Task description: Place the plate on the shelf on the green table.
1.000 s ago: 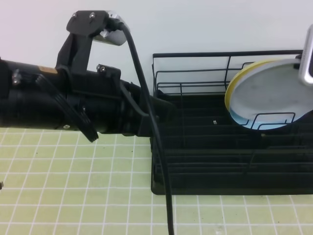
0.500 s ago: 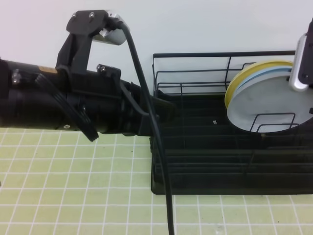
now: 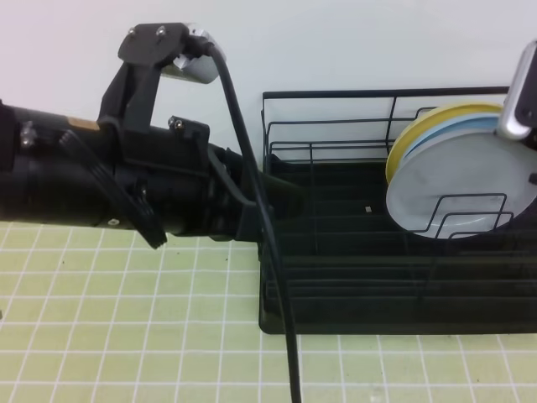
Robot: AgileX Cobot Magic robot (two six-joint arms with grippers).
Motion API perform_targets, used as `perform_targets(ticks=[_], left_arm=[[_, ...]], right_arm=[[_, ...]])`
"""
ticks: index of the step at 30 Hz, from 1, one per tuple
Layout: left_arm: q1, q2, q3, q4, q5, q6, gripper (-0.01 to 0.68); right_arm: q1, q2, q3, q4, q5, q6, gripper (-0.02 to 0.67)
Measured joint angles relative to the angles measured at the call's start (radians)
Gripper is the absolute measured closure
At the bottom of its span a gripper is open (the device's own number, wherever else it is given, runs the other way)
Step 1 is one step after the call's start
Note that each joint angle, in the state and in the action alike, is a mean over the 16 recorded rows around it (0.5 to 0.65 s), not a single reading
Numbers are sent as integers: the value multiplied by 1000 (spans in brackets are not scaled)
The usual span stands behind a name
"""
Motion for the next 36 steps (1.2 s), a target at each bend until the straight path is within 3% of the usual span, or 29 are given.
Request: perform_targets(ticks=[7, 20, 25, 36], left_arm=[[0, 0, 0, 23, 22, -3, 675], [0, -13, 31, 125, 84, -28, 675], [0, -48, 100, 141, 47, -30, 675], [0, -262, 415, 132, -206, -13, 675]], right_arm=[[0, -95, 1, 33, 29, 142, 356], [0, -442, 65, 131, 202, 506, 584], [0, -636, 167, 194, 210, 590, 637], [0, -1124, 556, 284, 177, 692, 647]])
